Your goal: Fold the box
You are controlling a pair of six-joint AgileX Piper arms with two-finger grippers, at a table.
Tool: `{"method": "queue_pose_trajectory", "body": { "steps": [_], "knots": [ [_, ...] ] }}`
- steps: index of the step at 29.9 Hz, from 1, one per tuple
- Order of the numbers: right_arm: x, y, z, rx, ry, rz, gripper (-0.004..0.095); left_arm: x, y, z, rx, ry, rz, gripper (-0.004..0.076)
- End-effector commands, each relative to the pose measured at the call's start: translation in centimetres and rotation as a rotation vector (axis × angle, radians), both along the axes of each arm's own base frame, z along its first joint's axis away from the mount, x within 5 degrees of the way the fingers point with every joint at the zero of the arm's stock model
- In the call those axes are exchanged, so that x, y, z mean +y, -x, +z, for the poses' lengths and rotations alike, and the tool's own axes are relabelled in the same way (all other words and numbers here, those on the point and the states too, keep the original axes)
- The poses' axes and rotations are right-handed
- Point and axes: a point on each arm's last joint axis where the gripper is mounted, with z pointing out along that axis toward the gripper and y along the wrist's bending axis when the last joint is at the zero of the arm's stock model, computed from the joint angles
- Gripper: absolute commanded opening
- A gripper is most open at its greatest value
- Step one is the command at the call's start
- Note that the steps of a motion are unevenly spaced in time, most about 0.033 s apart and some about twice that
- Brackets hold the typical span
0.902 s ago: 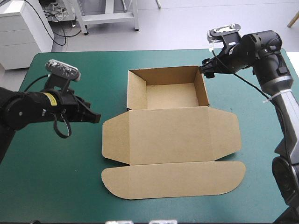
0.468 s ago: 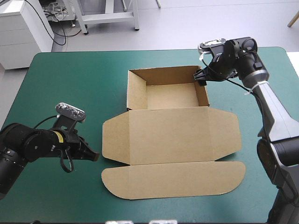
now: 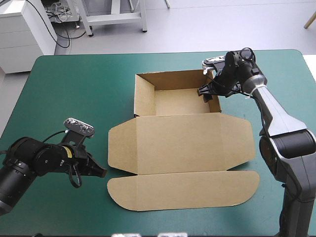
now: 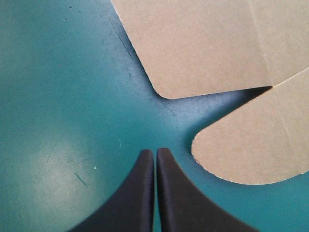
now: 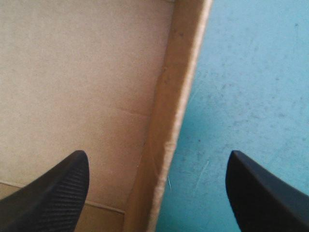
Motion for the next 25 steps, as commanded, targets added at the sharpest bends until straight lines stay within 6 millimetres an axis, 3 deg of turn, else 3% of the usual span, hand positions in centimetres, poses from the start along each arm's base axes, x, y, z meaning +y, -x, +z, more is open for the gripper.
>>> {"method": "queue_pose_trajectory", "body": {
  "steps": [1,7,18,25],
  "knots": [
    [-0.1,0.44,2.66,-0.085,-0.022,0.006,0.065,-0.03,-0.06,1.1,-0.066,0.038,0.006,-0.0008],
    [-0.06,0.23,2.15,-0.076,-0.015,0.018,0.0486,-0.03,-0.1,1.12,-0.07,0.038,0.006,-0.0008],
    [-0.06,0.23,2.15,-0.077,-0.013,0.022,0.0002,0.0,-0.12,1.12,-0.073,0.036,0.008,-0.0008],
    [-0.42,0.1,2.44,-0.104,0.022,0.085,-0.0021,0.0,-0.12,1.12,-0.073,0.036,0.008,-0.0008]
  ]
}}
